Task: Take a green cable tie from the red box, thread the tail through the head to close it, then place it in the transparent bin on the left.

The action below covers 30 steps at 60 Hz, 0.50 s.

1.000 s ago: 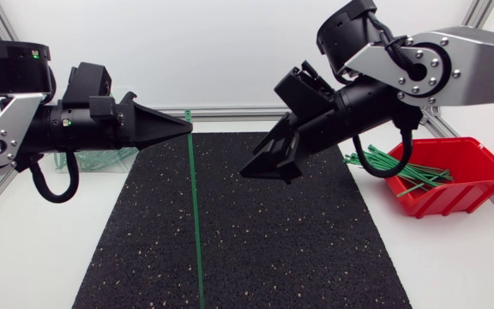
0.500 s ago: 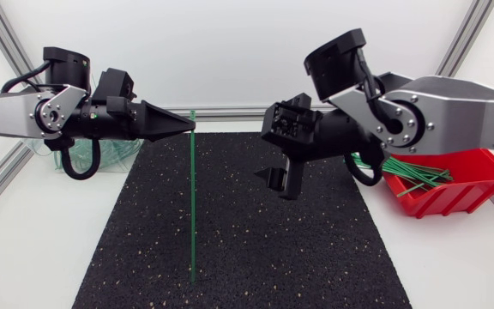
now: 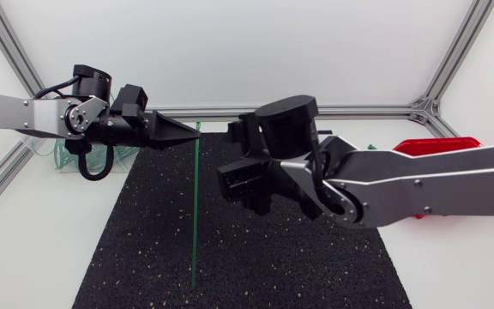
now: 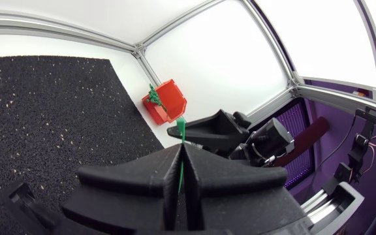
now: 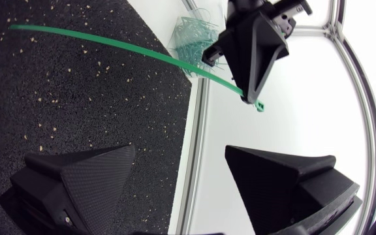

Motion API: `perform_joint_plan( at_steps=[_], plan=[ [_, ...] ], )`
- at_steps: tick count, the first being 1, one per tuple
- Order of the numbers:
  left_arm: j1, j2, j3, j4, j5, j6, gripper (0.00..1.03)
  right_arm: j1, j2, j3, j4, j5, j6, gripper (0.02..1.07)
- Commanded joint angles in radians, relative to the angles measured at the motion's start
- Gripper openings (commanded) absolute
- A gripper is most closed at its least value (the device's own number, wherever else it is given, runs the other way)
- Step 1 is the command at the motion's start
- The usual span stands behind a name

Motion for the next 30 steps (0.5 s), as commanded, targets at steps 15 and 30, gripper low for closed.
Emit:
perform_joint_plan(
  at_steps=[15,30],
  plan=[
    [-0.013,0.054,-0.004,-0.061,0.014,-0.008,0.03,0.107,0.027,-0.182,0.281,0.036,-0.253,1.00],
    [-0.024,0.081,-0.004,-0.066,0.006,0.006,0.03,0.144,0.037,-0.282,0.465,-0.004,-0.418,1.00]
  ],
)
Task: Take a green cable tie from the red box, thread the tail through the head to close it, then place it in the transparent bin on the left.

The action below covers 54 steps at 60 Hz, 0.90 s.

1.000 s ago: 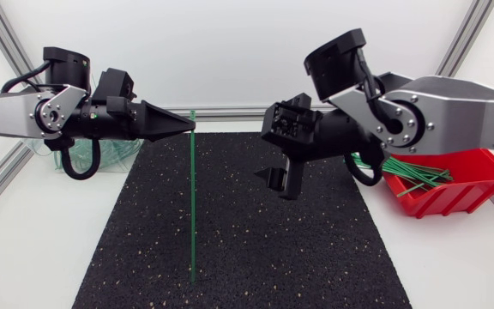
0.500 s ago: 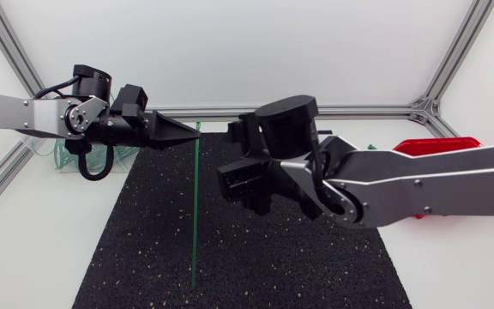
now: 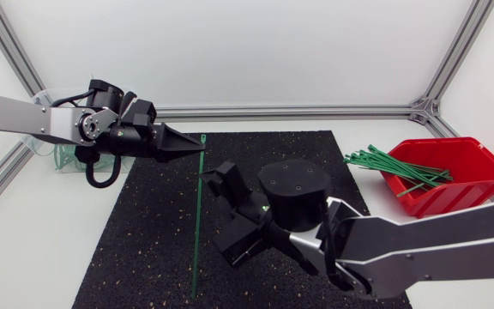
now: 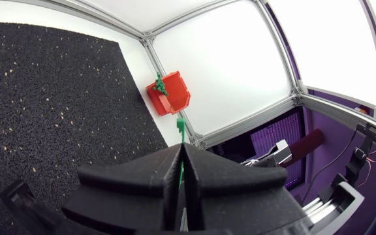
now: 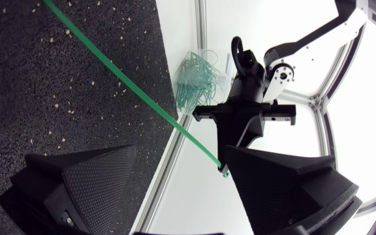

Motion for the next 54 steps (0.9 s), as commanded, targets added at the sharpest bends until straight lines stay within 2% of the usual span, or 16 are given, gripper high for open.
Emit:
perform_joint_plan(
  at_steps=[1,7,15,31,45,54],
  plan=[
    [-0.009,0.016,-0.005,-0.013,0.011,0.008,0.03,0.004,0.029,-0.040,0.060,-0.018,-0.100,1.00],
    [-0.010,0.008,-0.011,-0.019,0.010,0.014,0.03,-0.022,0.072,-0.064,0.182,-0.089,-0.209,1.00],
    [-0.015,-0.003,-0.016,-0.022,0.010,0.019,0.03,-0.065,0.115,-0.055,0.242,-0.182,-0.304,1.00],
    [-0.007,0.006,-0.013,-0.023,0.010,0.031,0.03,-0.126,0.169,-0.040,0.268,-0.333,-0.385,0.99],
    [-0.007,0.017,0.012,-0.039,0.011,0.031,0.03,-0.122,0.190,-0.052,0.290,-0.399,-0.399,0.97],
    [-0.006,0.019,0.018,-0.043,0.011,0.031,0.03,-0.082,0.190,-0.087,0.300,-0.402,-0.399,0.97]
  ],
)
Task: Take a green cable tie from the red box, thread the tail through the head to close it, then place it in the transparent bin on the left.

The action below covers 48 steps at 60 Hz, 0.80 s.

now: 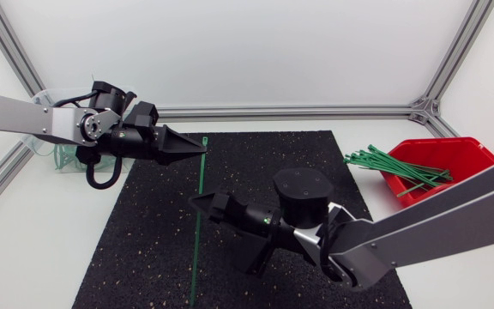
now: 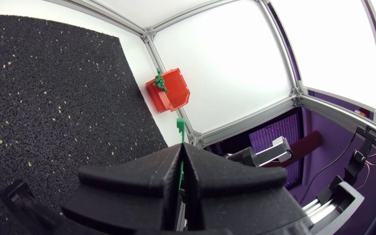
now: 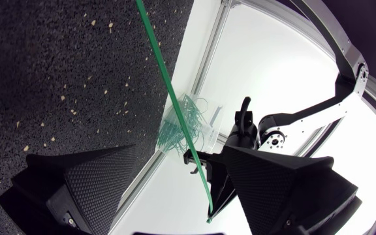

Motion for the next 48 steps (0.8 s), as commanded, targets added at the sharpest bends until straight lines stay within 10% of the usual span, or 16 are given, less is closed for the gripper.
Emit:
perform_joint_plan(
  at_steps=[1,24,48],
  plan=[
    [0.005,0.020,0.019,-0.009,0.011,0.023,0.03,0.030,0.013,-0.042,0.025,-0.008,-0.031,0.97],
    [0.002,0.027,0.024,-0.014,0.013,0.023,0.03,0.128,0.039,-0.105,0.034,0.031,0.000,0.91],
    [0.004,0.024,0.029,-0.021,0.014,0.023,0.03,0.221,0.056,-0.130,0.034,0.068,0.018,0.50]
  ],
)
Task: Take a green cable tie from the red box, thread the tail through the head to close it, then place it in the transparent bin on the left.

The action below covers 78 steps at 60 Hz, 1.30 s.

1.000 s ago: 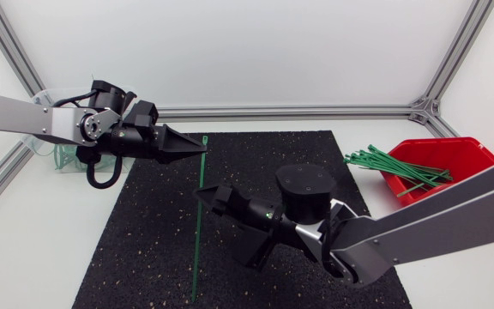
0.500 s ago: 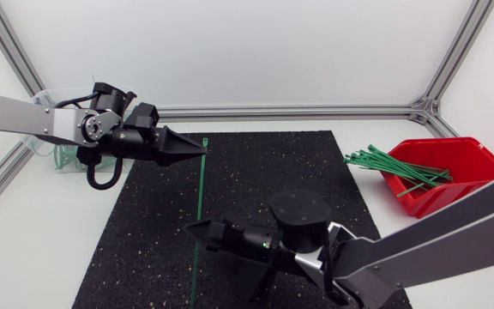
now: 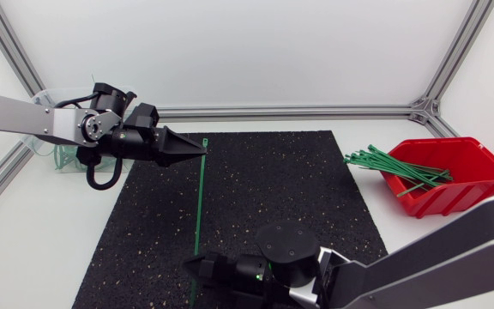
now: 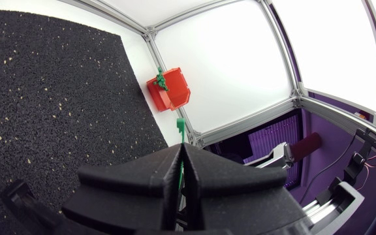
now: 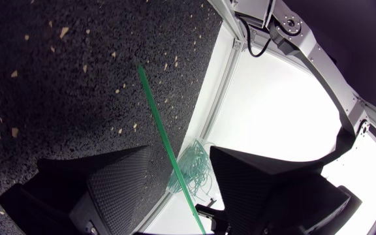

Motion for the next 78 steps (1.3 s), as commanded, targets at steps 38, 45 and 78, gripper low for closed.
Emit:
perform_joint_plan(
  at_steps=[38,45,78],
  plan=[
    [0.007,0.014,0.036,-0.017,0.016,0.024,0.03,0.067,0.045,-0.030,0.014,0.034,0.031,0.30],
    [0.008,0.014,0.036,-0.017,0.017,0.024,0.03,0.072,0.046,-0.040,0.014,0.037,0.037,0.27],
    [0.008,0.014,0.036,-0.017,0.022,0.024,0.03,0.066,0.060,-0.037,0.014,0.067,0.039,0.20]
  ],
)
